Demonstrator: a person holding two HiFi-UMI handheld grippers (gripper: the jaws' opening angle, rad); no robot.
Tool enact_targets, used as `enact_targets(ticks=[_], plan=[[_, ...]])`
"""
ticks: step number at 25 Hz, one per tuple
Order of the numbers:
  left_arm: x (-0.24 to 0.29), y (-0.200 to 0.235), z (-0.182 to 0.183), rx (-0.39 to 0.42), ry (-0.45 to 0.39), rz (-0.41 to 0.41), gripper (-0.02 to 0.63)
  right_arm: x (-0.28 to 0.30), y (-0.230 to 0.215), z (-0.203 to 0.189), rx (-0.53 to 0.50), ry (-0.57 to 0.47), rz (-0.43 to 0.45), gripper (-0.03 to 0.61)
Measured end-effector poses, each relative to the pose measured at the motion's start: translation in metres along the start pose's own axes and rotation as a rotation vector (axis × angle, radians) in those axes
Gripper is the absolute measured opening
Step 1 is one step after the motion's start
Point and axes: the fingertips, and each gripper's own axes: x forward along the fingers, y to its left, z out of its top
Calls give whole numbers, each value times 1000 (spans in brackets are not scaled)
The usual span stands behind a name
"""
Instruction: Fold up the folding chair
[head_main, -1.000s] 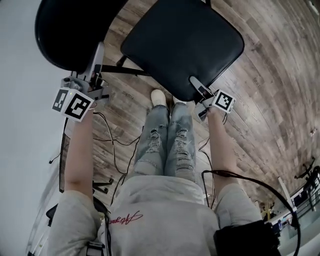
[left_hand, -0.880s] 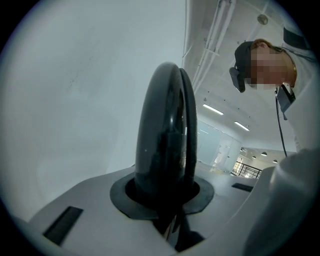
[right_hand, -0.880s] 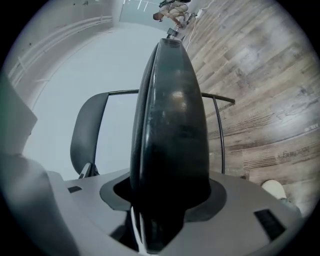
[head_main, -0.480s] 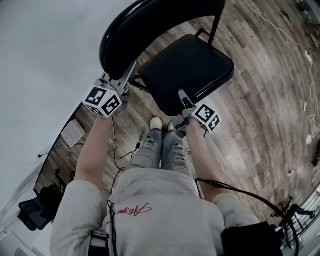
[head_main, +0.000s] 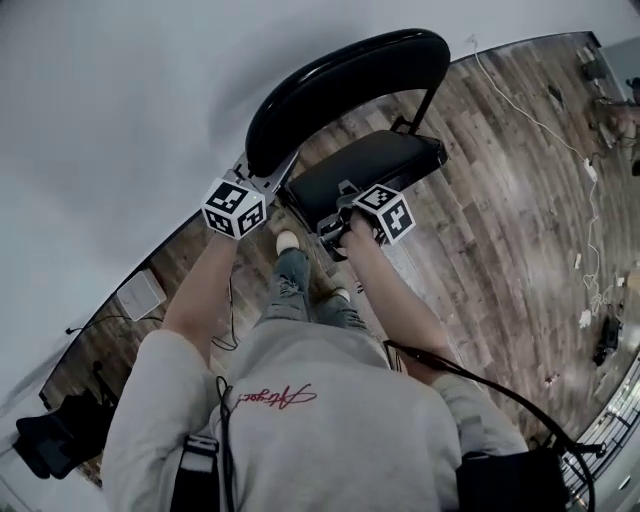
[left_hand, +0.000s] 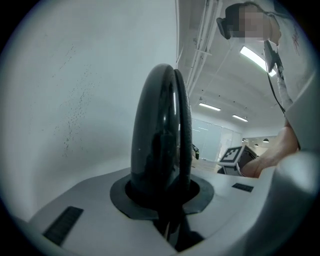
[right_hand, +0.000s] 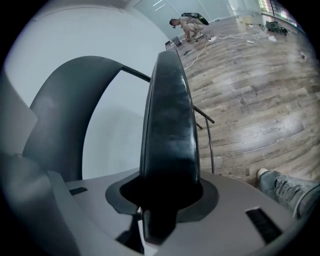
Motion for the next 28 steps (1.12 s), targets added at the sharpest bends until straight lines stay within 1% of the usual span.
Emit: enact_targets(ticks=[2,3,5,9,12,14,18,19,22,25,28], plan=[[0,8,9,21,9,-16,91,10,35,-2,-6,-1,29,137],[0,12,12,31,17,-23,91,16,50,-2,-12,-4,30,125],[3,23,16,38,33,-33,89,29,71,-2,-27,-22,-10,124],[11,47,22,19,37,-30,86,51,91,1,-51,-52,-91,124],[13,55,27,55,32,-40,84,68,112,1,-45,-56,-132,125],[15,61,28,65,35,-48,84,77,122,0,-46,-66,-163,126],[14,73,33,26,36,-52,82,86,133,-1,-55,-66,-198,126],[15,76,35,20,32,-56,66,90,136,-1,-63,-62,-206,126],[16,89,34,7,29,-38,66,104,147,-2,-96,-54,-209,130],[14,96,32,16,42,-29,64,113,155,-6,-129,-38,-197,142],[15,104,34,1,45,-48,64,118,160,-7,-105,-53,-175,146]])
